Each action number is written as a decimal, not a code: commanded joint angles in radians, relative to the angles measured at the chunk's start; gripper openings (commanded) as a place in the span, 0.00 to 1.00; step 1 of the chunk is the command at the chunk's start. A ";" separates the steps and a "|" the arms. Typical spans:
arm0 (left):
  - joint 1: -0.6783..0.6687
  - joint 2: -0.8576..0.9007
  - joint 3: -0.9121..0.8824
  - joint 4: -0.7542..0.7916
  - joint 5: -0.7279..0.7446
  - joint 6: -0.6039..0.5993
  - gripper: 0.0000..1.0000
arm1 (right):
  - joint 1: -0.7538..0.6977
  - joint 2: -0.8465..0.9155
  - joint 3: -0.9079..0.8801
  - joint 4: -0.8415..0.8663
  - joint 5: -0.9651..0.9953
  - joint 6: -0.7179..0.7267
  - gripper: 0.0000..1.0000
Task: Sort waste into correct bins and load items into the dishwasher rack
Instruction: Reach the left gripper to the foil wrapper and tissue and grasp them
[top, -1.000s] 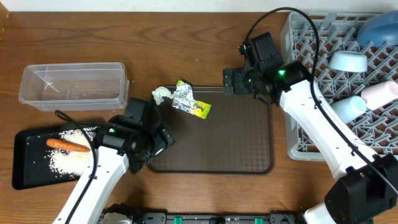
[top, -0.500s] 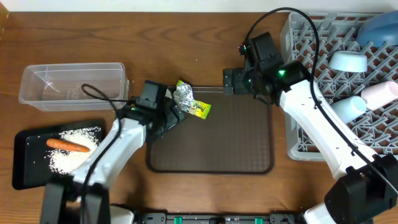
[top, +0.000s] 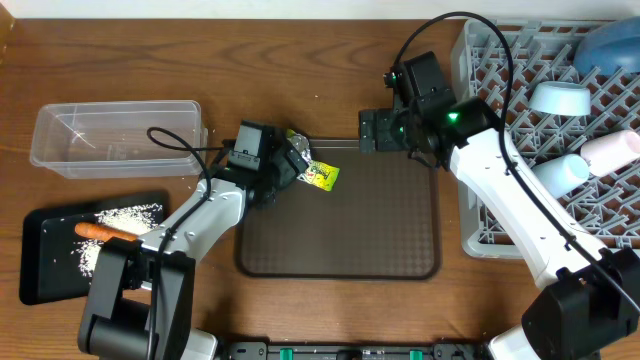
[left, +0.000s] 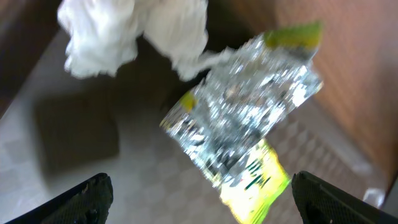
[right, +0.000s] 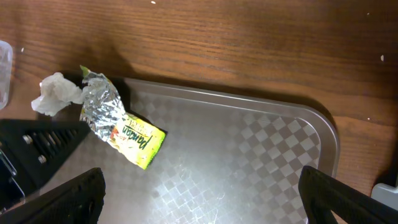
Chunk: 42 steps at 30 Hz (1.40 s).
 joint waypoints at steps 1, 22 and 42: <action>-0.003 0.007 0.000 0.031 -0.049 -0.050 0.95 | -0.001 -0.002 0.004 -0.001 0.010 0.013 0.99; -0.003 0.094 0.000 0.114 -0.032 -0.099 0.95 | -0.001 -0.002 0.004 -0.001 0.010 0.013 0.99; -0.003 0.135 0.000 0.203 -0.015 -0.098 0.66 | -0.001 -0.002 0.004 -0.001 0.010 0.013 0.99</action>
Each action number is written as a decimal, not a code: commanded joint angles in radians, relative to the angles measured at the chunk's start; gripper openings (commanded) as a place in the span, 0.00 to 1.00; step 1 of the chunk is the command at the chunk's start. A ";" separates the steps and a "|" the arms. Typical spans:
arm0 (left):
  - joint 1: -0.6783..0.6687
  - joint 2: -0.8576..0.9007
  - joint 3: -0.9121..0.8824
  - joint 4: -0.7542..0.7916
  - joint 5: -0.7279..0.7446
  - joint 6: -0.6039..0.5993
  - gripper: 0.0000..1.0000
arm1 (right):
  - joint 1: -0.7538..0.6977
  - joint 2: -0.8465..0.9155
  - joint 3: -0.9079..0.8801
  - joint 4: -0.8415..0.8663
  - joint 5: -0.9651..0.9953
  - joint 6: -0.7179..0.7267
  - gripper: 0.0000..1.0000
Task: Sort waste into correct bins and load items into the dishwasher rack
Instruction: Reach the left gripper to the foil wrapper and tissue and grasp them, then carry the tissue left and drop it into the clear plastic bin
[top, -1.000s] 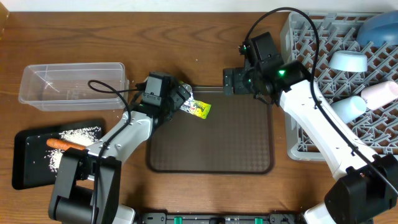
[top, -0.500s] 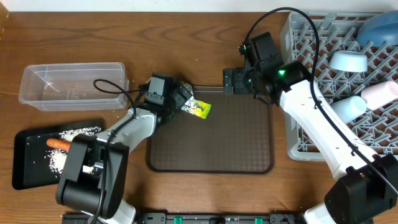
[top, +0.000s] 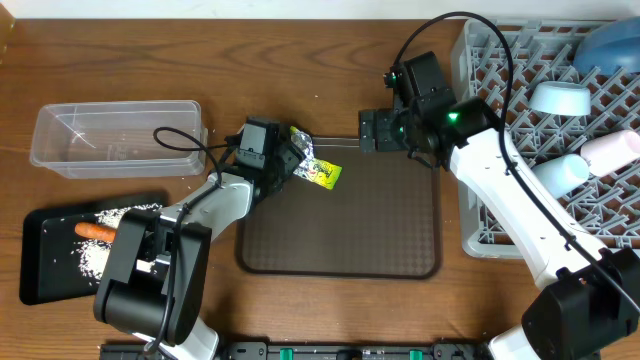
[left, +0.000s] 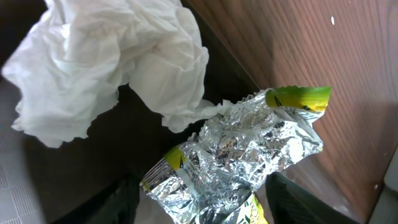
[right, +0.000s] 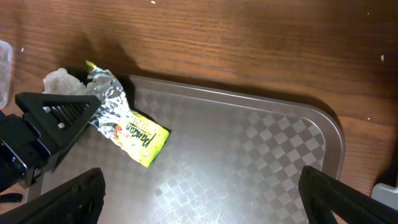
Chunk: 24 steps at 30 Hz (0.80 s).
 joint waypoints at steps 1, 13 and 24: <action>-0.002 0.013 -0.001 0.001 0.001 0.004 0.62 | -0.001 -0.002 0.004 -0.001 0.010 0.013 0.99; -0.002 0.013 -0.001 0.002 0.001 0.003 0.30 | -0.001 -0.002 0.004 -0.001 0.010 0.013 0.99; -0.002 0.003 -0.001 -0.025 0.005 0.004 0.06 | -0.001 -0.002 0.004 -0.001 0.010 0.013 0.99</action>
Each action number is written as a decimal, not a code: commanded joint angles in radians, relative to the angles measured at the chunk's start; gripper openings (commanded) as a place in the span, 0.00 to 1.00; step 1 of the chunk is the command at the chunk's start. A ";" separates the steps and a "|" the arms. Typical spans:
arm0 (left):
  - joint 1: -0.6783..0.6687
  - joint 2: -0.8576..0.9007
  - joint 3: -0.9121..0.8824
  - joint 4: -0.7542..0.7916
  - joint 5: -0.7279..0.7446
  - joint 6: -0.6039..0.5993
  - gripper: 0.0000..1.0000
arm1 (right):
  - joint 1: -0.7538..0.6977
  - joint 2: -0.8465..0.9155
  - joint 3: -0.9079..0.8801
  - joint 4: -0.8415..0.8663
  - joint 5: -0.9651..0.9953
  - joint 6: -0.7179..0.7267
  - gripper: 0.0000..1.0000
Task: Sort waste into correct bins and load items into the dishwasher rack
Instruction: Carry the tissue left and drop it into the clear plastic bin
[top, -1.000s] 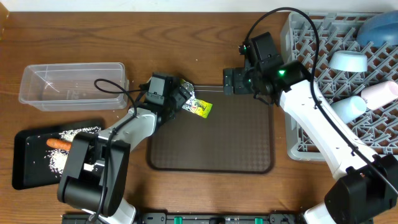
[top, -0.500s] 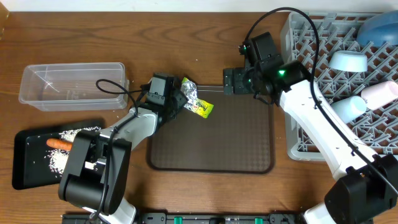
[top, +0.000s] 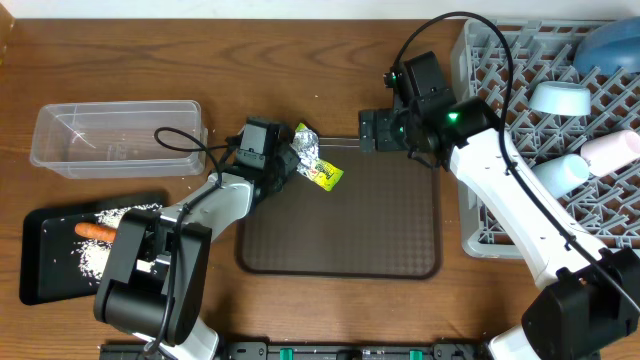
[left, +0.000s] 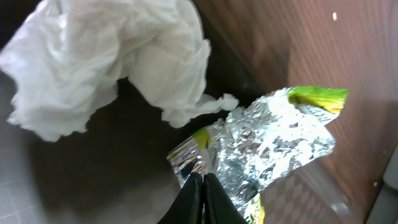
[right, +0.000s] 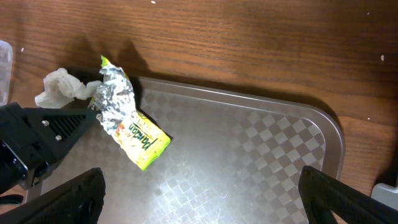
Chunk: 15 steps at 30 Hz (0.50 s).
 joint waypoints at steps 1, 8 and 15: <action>-0.002 -0.005 -0.001 -0.020 -0.002 0.008 0.06 | -0.001 -0.002 0.004 -0.001 0.010 0.013 0.99; 0.023 -0.092 0.000 -0.021 -0.029 0.079 0.44 | -0.001 -0.002 0.004 -0.001 0.010 0.013 0.99; 0.140 -0.105 0.000 -0.098 -0.033 0.090 0.67 | -0.001 -0.002 0.004 -0.001 0.010 0.013 0.99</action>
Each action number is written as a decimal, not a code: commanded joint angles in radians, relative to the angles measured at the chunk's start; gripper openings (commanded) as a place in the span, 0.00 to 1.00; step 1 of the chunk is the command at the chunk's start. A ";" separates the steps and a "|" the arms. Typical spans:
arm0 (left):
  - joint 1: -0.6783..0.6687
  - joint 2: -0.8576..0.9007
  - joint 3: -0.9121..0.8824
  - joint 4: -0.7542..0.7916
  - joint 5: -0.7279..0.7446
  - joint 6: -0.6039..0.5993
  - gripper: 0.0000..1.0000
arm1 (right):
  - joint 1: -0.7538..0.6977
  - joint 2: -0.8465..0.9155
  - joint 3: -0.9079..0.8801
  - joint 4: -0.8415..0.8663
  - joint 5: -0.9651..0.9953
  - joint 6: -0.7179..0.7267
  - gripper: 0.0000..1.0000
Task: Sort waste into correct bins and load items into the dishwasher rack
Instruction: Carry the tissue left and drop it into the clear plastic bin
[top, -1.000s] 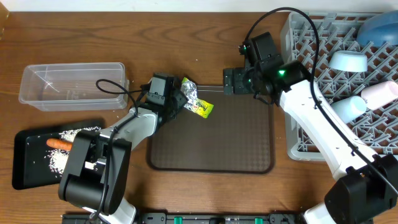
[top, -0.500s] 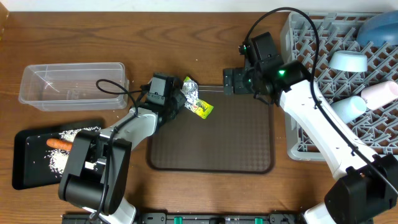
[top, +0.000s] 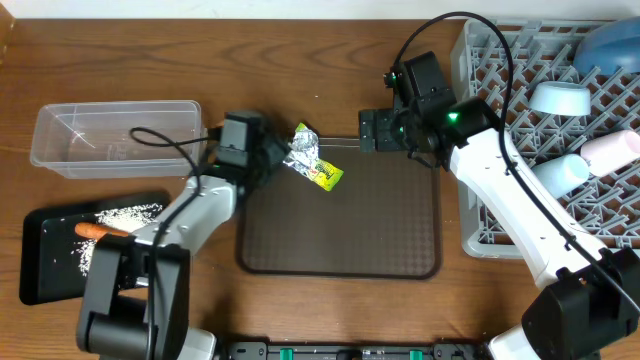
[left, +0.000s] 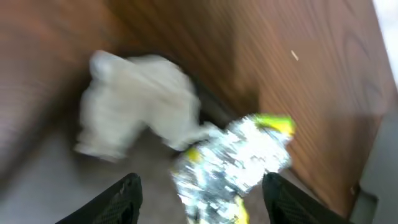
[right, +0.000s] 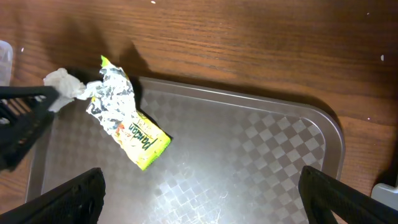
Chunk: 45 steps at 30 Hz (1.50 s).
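A crumpled foil snack wrapper (top: 313, 162) with a yellow-green printed end lies at the far-left corner of the brown tray (top: 340, 245), one end over the rim. It also shows as the wrapper (right: 124, 121) in the right wrist view. A white tissue wad (right: 62, 84) sits just left of it. My left gripper (top: 266, 160) is open, a short way left of the wrapper; its blurred view shows the tissue (left: 134, 115) and wrapper (left: 239, 162) ahead, nothing between the fingers. My right gripper (top: 372, 130) hangs open above the tray's far edge.
A clear plastic bin (top: 115, 135) stands at the far left. In front of it a black tray (top: 45, 235) holds a carrot (top: 100, 231) and white grains. The grey dish rack (top: 500, 90) on the right carries a white bowl (top: 560, 97), cups and a blue bowl.
My left gripper was shut on the foil edge of the wrapper; now it is open and sits further left. The wrapper lies almost where it was. The right arm has not moved.
My left gripper first hung open over the wrapper and tissue at the tray's corner. Then it was closer, fingers either side of the foil. Then it was shut on the foil, the wrapper shifted slightly toward the rim. Now it is open and further back.
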 joint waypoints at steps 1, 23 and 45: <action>0.069 0.005 0.001 -0.043 -0.023 0.019 0.67 | -0.001 -0.002 0.004 -0.001 0.010 0.013 0.99; 0.084 0.070 0.001 0.038 0.003 0.051 0.66 | -0.001 -0.002 0.004 -0.001 0.010 0.013 0.99; 0.085 0.043 0.001 0.044 0.071 0.052 0.06 | -0.001 -0.002 0.004 -0.001 0.010 0.013 0.99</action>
